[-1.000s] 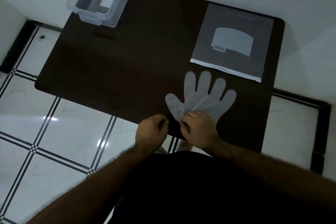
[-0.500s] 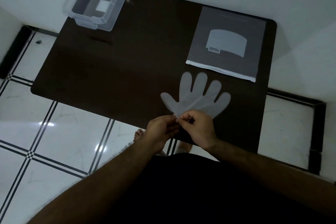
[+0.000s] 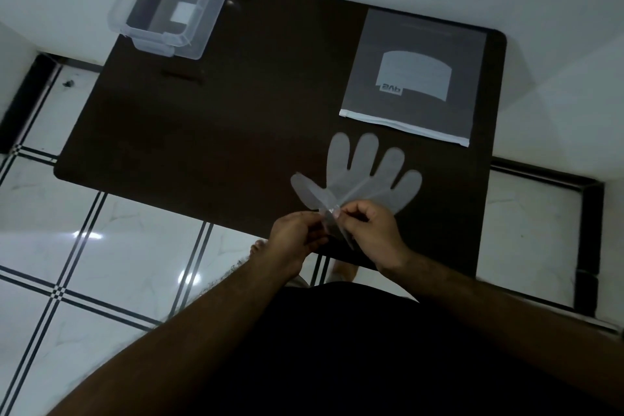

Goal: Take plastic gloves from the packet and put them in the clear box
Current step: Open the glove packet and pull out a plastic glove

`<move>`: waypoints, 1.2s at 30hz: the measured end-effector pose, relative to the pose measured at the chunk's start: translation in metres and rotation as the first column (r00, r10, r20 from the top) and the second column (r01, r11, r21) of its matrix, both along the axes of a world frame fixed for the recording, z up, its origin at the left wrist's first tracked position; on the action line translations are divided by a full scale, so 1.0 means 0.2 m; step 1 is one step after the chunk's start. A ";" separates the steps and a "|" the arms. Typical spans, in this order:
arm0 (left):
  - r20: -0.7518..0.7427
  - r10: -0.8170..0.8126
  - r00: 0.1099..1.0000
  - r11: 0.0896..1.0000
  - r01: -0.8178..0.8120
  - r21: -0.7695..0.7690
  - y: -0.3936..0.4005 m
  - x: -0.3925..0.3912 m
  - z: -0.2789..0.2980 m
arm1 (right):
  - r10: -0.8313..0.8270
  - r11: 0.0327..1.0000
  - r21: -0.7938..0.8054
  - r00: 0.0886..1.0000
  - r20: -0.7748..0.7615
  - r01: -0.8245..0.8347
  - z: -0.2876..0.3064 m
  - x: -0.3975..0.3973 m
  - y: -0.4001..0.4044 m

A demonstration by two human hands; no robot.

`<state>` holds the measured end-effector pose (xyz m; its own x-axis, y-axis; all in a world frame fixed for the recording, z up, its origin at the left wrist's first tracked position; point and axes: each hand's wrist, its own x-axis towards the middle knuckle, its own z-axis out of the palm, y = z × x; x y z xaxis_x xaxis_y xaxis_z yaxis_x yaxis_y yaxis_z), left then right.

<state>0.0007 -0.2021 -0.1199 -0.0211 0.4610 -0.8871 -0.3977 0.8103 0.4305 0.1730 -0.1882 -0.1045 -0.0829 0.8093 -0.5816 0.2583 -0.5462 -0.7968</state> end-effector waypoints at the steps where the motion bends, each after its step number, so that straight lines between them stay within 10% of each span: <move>1: -0.019 -0.002 1.000 1.000 0.002 0.004 0.00 0.00 0.00 | -0.016 1.000 -0.012 1.000 -0.003 0.016 0.00 0.01 0.00; 9: -0.298 -0.154 0.942 0.986 0.164 0.010 -0.02 -0.01 0.04 | 0.052 0.985 0.155 0.985 0.162 -0.077 0.06 0.12 0.07; 13: -0.703 -0.221 0.676 0.900 0.418 0.119 -0.03 0.01 0.15 | 0.117 0.960 0.217 0.954 0.277 -0.180 0.11 0.20 0.14; 17: -0.990 -0.035 0.134 0.412 0.905 0.108 -0.03 0.04 0.19 | 0.124 0.959 0.207 0.944 0.307 -0.193 0.12 0.22 0.18; 20: -0.989 -0.091 -0.118 -0.035 0.993 -0.115 0.02 0.05 0.16 | 0.118 0.962 0.197 0.937 0.330 -0.190 0.12 0.21 0.18; 22: -0.953 -0.210 -0.219 -0.159 0.969 -0.188 0.05 0.08 0.13 | 0.103 0.967 0.188 0.941 0.322 -0.170 0.12 0.21 0.17; 36: -0.914 -0.235 -0.330 -0.214 0.935 -0.282 0.09 0.08 0.05 | 0.080 0.924 0.304 0.894 0.441 -0.232 0.30 0.34 0.38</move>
<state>0.0176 -0.1839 -0.1094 0.5527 0.7474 -0.3686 0.8332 -0.4880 0.2600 0.2407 -0.1130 -0.0438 -0.0392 0.9586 -0.2822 0.6629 -0.1864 -0.7252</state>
